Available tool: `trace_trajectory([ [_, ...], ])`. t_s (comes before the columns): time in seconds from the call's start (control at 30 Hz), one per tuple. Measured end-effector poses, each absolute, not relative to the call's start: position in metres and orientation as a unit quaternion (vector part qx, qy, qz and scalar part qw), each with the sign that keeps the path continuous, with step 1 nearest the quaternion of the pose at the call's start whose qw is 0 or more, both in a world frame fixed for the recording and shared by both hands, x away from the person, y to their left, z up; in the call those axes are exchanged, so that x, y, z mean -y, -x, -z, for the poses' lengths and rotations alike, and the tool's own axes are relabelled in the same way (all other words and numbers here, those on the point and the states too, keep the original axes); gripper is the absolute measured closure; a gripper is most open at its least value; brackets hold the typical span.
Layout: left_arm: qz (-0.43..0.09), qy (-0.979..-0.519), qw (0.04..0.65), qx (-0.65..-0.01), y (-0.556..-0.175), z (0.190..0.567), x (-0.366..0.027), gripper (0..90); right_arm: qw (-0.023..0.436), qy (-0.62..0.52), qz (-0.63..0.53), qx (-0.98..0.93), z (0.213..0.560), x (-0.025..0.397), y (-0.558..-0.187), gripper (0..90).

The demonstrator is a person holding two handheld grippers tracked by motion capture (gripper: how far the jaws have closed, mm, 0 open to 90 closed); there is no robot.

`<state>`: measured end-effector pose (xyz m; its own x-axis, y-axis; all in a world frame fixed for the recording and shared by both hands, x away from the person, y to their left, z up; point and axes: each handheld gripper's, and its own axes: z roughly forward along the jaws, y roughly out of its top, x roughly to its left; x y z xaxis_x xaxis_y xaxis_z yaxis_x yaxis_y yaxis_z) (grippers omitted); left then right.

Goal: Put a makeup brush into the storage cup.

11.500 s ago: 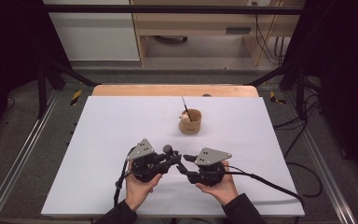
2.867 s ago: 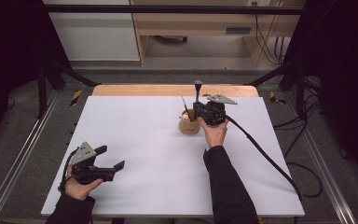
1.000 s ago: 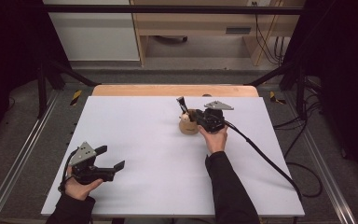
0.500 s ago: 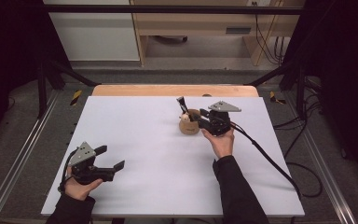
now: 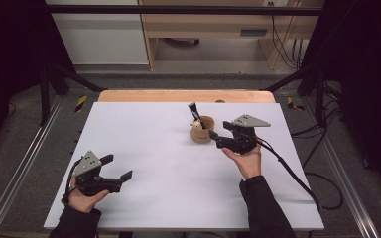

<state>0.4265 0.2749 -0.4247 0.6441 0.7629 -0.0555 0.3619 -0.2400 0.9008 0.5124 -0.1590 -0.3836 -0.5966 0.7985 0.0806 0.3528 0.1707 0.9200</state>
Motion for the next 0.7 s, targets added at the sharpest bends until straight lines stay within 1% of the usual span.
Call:
trace_trajectory([
  [0.17,-0.204,-0.76,0.493,-0.371,-0.426,0.425,-0.275,6.5,0.211,-0.388,-0.512,-0.737,0.383,0.164,-0.501,22.4],
  [0.4,-0.204,-0.759,0.493,-0.372,-0.426,0.425,-0.276,6.4,0.218,-0.385,-0.513,-0.736,0.384,0.173,-0.483,15.7],
  [0.7,-0.205,-0.759,0.493,-0.373,-0.427,0.425,-0.277,6.2,0.216,-0.388,-0.523,-0.727,0.39,0.187,-0.466,10.4],
])
